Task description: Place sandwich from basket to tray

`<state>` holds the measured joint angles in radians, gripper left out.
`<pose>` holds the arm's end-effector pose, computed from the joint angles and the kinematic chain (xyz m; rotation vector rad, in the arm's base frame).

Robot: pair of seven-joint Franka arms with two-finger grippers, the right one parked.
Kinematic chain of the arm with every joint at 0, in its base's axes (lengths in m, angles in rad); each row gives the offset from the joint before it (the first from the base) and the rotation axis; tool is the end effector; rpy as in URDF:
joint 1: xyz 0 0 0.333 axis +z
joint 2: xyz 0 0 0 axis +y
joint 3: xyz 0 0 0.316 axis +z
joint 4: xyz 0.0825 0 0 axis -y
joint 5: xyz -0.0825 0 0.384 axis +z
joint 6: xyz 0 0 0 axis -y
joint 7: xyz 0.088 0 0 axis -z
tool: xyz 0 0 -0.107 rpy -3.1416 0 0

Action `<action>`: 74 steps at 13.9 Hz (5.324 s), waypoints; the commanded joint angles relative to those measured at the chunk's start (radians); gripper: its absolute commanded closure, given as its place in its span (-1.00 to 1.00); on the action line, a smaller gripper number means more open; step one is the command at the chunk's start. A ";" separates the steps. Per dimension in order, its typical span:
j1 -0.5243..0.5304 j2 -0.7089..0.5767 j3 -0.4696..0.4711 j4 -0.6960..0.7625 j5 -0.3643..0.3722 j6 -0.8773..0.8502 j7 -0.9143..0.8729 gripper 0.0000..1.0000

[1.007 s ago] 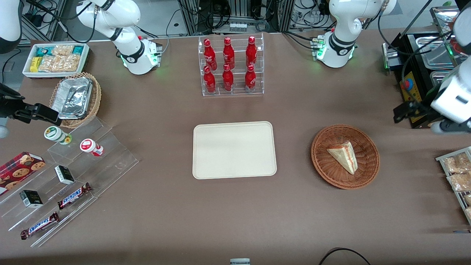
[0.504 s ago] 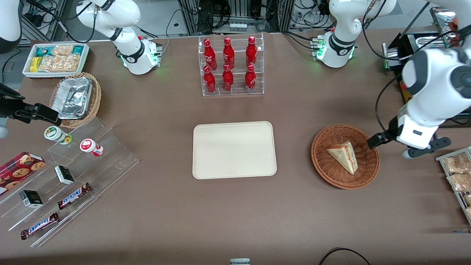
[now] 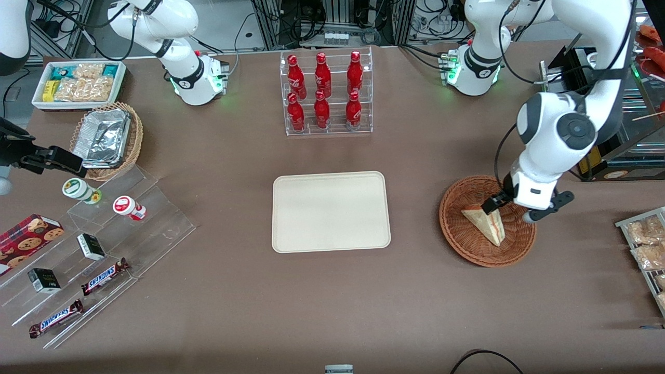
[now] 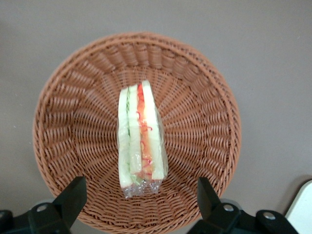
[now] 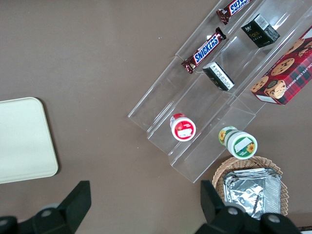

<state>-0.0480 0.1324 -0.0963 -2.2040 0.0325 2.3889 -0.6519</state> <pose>0.5454 -0.0786 0.3268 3.0374 0.7524 0.0830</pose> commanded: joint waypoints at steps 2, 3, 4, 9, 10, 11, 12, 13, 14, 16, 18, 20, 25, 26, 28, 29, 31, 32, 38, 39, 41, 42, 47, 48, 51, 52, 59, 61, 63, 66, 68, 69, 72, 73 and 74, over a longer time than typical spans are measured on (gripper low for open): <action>-0.004 0.056 0.001 -0.002 -0.008 0.039 -0.023 -1.00; -0.004 0.073 0.001 -0.002 -0.005 0.042 -0.025 -1.00; -0.004 0.090 0.001 -0.002 -0.005 0.052 -0.025 -1.00; -0.003 0.161 0.004 0.001 -0.002 0.107 -0.023 -0.81; -0.003 0.165 0.004 0.003 0.000 0.108 -0.023 -0.23; -0.003 0.165 0.004 0.006 0.000 0.108 -0.023 0.17; -0.003 0.165 0.006 0.010 0.000 0.108 -0.023 0.53; -0.003 0.164 0.006 0.015 0.001 0.108 -0.020 0.90; -0.003 0.164 0.007 0.023 0.004 0.107 -0.018 1.00; -0.003 0.152 0.007 0.032 0.004 0.104 -0.018 1.00; -0.006 0.121 0.007 0.040 0.006 0.090 -0.018 1.00; -0.009 0.080 0.007 0.055 0.007 0.040 -0.018 1.00; -0.087 0.056 -0.002 0.239 0.024 -0.201 -0.061 1.00; -0.129 0.068 -0.002 0.283 0.024 -0.227 -0.084 1.00; -0.218 0.101 -0.002 0.345 0.024 -0.237 -0.121 1.00; -0.275 0.122 0.000 0.371 0.027 -0.237 -0.123 1.00; -0.357 0.157 -0.002 0.406 0.047 -0.237 -0.124 1.00; -0.392 0.176 -0.002 0.418 0.050 -0.235 -0.124 1.00; -0.559 0.378 0.000 0.599 0.053 -0.224 -0.132 1.00; -0.561 0.407 -0.002 0.619 0.052 -0.224 -0.130 1.00; -0.591 0.455 -0.019 0.644 0.052 -0.191 -0.130 1.00; -0.614 0.475 -0.019 0.653 0.052 -0.169 -0.133 1.00; -0.641 0.541 -0.020 0.695 0.050 -0.123 -0.153 1.00; -0.641 0.552 -0.022 0.695 0.052 -0.120 -0.153 1.00; -0.682 0.573 -0.019 0.695 0.052 -0.106 -0.155 1.00; -0.684 0.576 -0.019 0.695 0.052 -0.093 -0.155 1.00; -0.704 0.601 -0.019 0.687 0.053 -0.091 -0.173 -0.96; -0.704 0.596 -0.019 0.687 0.055 -0.094 -0.201 -0.99; -0.698 0.579 -0.017 0.690 0.053 -0.103 -0.201 -0.99; -0.691 0.489 -0.010 0.693 0.040 -0.193 -0.215 -0.99; -0.647 0.403 -0.003 0.692 0.037 -0.273 -0.255 -0.99; -0.635 0.367 -0.003 0.687 0.037 -0.298 -0.258 -0.99; -0.548 0.230 -0.002 0.684 0.029 -0.446 -0.247 -0.99; -0.518 0.192 -0.002 0.682 0.029 -0.489 -0.246 -0.99; -0.498 0.167 0.000 0.682 0.030 -0.532 -0.252 -0.99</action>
<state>-0.5889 0.3736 -0.0912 -1.4834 0.0644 1.9173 -0.8843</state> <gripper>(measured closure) 0.000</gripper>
